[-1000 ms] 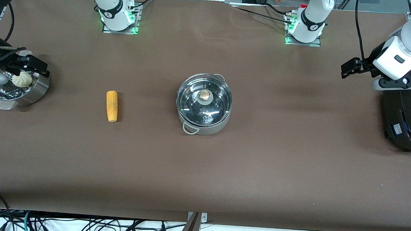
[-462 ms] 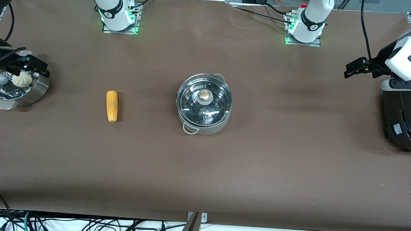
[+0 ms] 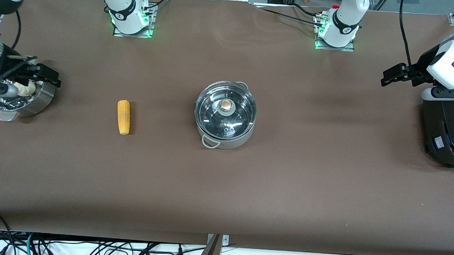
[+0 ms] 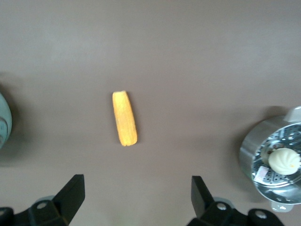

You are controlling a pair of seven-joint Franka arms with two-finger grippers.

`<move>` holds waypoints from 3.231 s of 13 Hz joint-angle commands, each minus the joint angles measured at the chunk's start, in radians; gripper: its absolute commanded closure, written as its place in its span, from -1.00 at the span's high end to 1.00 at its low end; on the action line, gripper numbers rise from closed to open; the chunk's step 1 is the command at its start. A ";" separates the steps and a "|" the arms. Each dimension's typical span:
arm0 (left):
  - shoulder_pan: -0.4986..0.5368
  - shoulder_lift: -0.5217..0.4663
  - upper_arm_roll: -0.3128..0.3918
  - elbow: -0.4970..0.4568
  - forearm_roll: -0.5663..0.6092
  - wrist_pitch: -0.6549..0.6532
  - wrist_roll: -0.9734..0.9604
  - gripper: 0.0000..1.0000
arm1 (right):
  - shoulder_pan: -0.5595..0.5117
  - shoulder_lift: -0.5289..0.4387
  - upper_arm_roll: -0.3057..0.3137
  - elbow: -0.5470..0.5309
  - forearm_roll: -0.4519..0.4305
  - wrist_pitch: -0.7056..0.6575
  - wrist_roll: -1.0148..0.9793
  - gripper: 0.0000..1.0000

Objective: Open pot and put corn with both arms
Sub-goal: 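Reach the left gripper to the lid knob while the right gripper reaches the corn, then grasp the lid knob with the left gripper while the right gripper grasps the corn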

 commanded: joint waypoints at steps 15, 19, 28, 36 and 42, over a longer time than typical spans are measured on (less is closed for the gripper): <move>-0.619 0.605 -0.112 0.367 -0.031 0.402 -0.948 1.00 | 0.029 0.265 0.046 -0.615 0.000 0.921 0.001 0.91; -0.671 0.680 -0.112 0.367 0.063 0.469 -1.022 1.00 | 0.027 0.270 0.048 -0.610 0.000 0.917 -0.005 -1.00; -0.676 0.690 -0.110 0.352 0.066 0.484 -1.004 0.02 | 0.027 0.213 0.063 -0.346 -0.005 0.536 -0.020 -1.00; -0.674 0.671 -0.109 0.350 0.106 0.483 -0.987 -1.00 | 0.062 0.226 0.155 0.072 0.090 0.097 0.000 -1.00; -0.644 0.562 -0.101 0.349 0.093 0.391 -0.979 -1.00 | 0.177 0.247 0.231 0.085 0.193 0.176 0.236 -1.00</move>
